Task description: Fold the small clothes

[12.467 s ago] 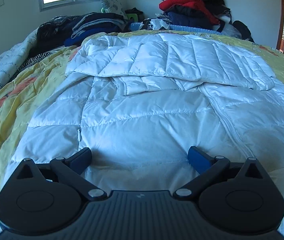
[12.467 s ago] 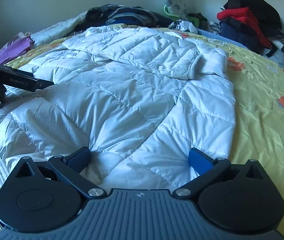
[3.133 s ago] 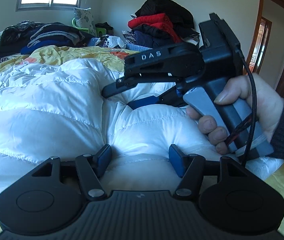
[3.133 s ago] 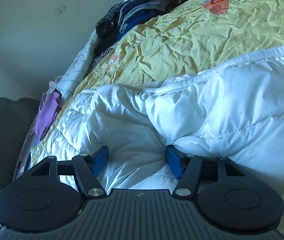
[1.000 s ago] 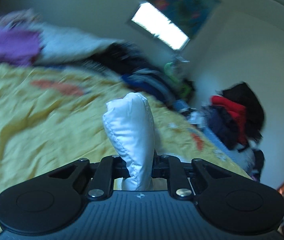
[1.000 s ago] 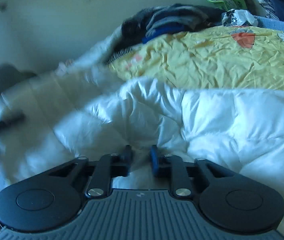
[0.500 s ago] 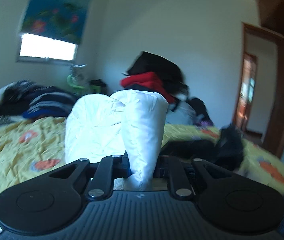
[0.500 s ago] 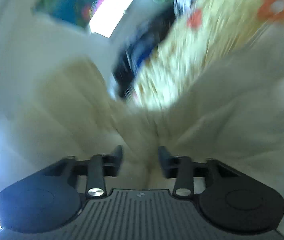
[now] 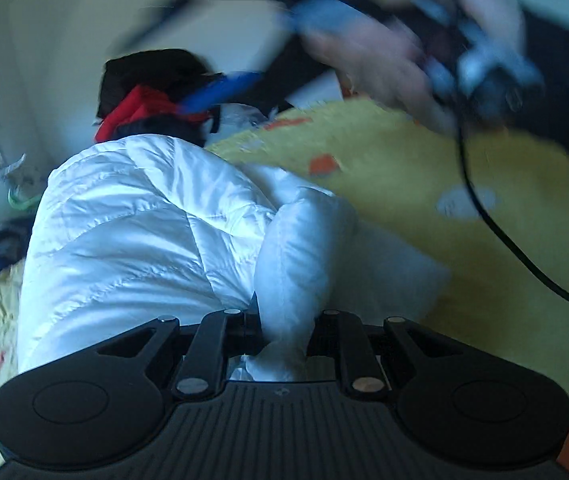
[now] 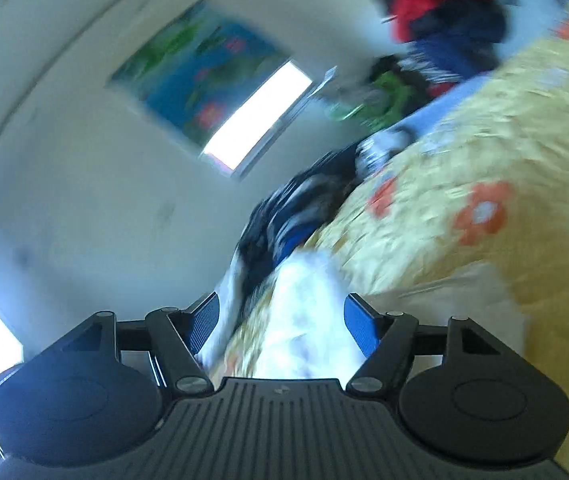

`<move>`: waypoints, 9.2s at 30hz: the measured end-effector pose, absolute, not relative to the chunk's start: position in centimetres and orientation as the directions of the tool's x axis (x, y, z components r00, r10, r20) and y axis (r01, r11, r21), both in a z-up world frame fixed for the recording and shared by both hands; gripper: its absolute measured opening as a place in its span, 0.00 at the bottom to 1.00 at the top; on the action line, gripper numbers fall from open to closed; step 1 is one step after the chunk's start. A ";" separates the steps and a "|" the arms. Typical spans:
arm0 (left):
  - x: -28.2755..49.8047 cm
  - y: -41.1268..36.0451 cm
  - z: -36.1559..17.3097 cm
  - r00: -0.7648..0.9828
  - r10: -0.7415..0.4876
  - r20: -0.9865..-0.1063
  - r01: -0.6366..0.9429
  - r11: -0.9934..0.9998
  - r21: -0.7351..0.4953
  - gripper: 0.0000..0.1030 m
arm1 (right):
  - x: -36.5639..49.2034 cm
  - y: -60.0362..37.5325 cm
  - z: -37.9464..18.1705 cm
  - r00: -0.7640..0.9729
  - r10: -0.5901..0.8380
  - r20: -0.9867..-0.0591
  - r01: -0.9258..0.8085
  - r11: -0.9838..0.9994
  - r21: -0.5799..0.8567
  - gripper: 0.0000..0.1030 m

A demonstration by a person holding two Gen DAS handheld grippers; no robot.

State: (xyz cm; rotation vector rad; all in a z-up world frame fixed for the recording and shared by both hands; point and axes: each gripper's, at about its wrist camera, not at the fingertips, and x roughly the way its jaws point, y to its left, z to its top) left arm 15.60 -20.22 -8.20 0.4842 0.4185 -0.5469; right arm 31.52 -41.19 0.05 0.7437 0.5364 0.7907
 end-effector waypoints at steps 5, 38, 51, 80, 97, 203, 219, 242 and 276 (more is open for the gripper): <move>17.2 -21.2 -8.9 0.770 -0.373 -0.518 0.586 0.736 0.340 0.15 | 33.8 -34.4 0.2 0.448 0.853 -0.267 -0.534 0.495 0.686 0.75; 12.9 -19.2 -8.7 0.831 -0.393 -0.393 0.546 0.711 0.443 0.56 | 37.9 -31.8 -6.5 0.539 0.686 -0.489 -0.438 0.723 0.533 0.78; 20.3 -10.4 -2.7 0.895 -0.234 -0.379 0.351 0.896 0.274 0.74 | 38.1 -23.0 4.7 0.454 0.799 -0.394 -0.693 0.595 0.408 0.94; 25.8 -12.0 -9.2 0.788 -0.396 -0.471 0.497 0.861 0.107 0.74 | 45.6 -22.2 -9.2 0.464 0.687 -0.559 -0.608 0.706 0.363 0.82; 25.4 0.5 -3.3 0.807 -0.349 -0.477 0.186 0.916 -0.355 1.00 | 35.1 -42.9 -2.1 0.671 0.580 -0.462 -0.192 0.738 0.647 1.00; 25.0 -4.4 -6.1 0.809 -0.151 -0.569 0.238 0.968 0.082 0.77 | 40.3 -20.3 -7.9 0.579 0.601 -0.551 -0.459 0.799 0.389 0.96; 24.1 -5.1 -6.2 0.830 -0.101 -0.549 0.225 0.961 0.163 0.80 | 36.1 -22.6 -4.1 0.688 0.517 -0.509 -0.353 0.851 0.388 0.97; 12.9 -1.2 -3.4 0.871 0.002 -0.491 -0.012 1.000 -0.018 0.84 | 16.8 -29.3 -5.2 0.732 0.425 -0.532 -0.245 0.894 0.376 1.00; 24.0 8.0 -3.5 0.722 -0.343 -0.601 0.018 0.877 -0.480 0.84 | 30.3 -38.6 -7.3 0.575 0.689 -0.441 -0.008 0.543 0.839 0.90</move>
